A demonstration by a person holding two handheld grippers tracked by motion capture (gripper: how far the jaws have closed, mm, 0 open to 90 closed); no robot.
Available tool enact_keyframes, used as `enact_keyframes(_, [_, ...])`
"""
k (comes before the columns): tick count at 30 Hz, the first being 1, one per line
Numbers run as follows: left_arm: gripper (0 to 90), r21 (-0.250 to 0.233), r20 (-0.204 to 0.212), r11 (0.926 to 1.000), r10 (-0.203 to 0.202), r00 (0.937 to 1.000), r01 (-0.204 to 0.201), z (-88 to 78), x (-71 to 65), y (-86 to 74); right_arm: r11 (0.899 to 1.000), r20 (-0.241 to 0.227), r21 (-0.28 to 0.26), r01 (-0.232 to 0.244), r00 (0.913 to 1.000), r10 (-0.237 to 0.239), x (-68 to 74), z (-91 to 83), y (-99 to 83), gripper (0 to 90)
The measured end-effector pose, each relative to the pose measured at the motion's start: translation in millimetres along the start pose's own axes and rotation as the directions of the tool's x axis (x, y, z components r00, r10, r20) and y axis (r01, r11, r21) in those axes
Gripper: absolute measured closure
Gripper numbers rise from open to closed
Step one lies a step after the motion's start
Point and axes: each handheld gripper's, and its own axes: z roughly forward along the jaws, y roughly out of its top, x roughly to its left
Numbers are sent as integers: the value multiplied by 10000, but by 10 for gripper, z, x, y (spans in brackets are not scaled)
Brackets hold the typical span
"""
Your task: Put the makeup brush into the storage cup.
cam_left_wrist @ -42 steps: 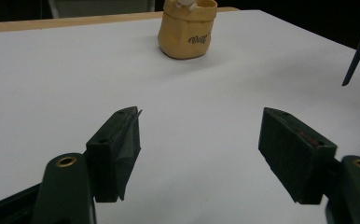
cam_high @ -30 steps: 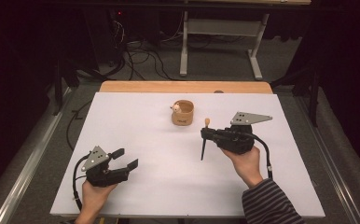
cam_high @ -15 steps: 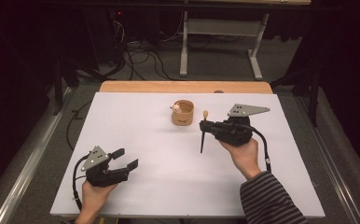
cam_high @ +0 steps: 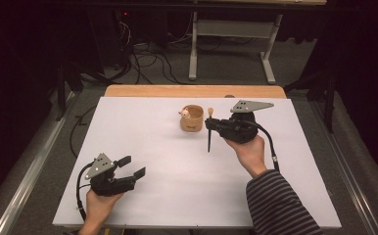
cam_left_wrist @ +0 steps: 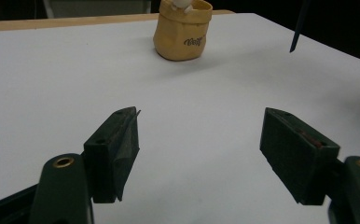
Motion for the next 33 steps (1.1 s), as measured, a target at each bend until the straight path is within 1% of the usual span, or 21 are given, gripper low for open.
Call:
enact_keyframes(12, [288, -21, -12, 10000, 8, 10000, -8, -4, -5, 3, 9999, 417, 116, 54, 9991, -59, -91, 158, 159, 857])
enact_keyframes(14, [288, -24, -8, 10000, 21, 10000, -21, -5, -7, 3, 9997, 510, 258, 58, 9987, -71, -94, 192, 172, 858])
enact_keyframes(16, [288, -7, 10, 10000, 38, 10000, -38, -10, -4, 3, 9986, 609, 478, 246, 9978, -275, -101, 231, 187, 857])
enact_keyframes(19, [288, -22, 25, 10000, 22, 10000, -22, -11, -1, 4, 9976, 663, 607, 333, 9971, -373, -99, 264, 210, 858])
enact_keyframes(23, [288, -7, 25, 10000, 24, 10000, -24, -8, -7, 4, 9983, 653, 526, 239, 9975, -273, -114, 292, 239, 857])
enact_keyframes(27, [288, 29, 35, 10000, 39, 10000, -39, -14, -5, 5, 9983, 692, 560, 177, 9974, -216, -141, 331, 245, 857])
enact_keyframes(30, [288, 15, 55, 10000, 12, 10000, -13, -9, -1, 5, 9981, 801, 603, 113, 9967, -162, -167, 344, 274, 857])
enact_keyframes(33, [288, 7, 81, 10000, 11, 10000, -11, -4, -7, 8, 9988, 860, 496, 26, 9963, -69, -189, 351, 311, 857])
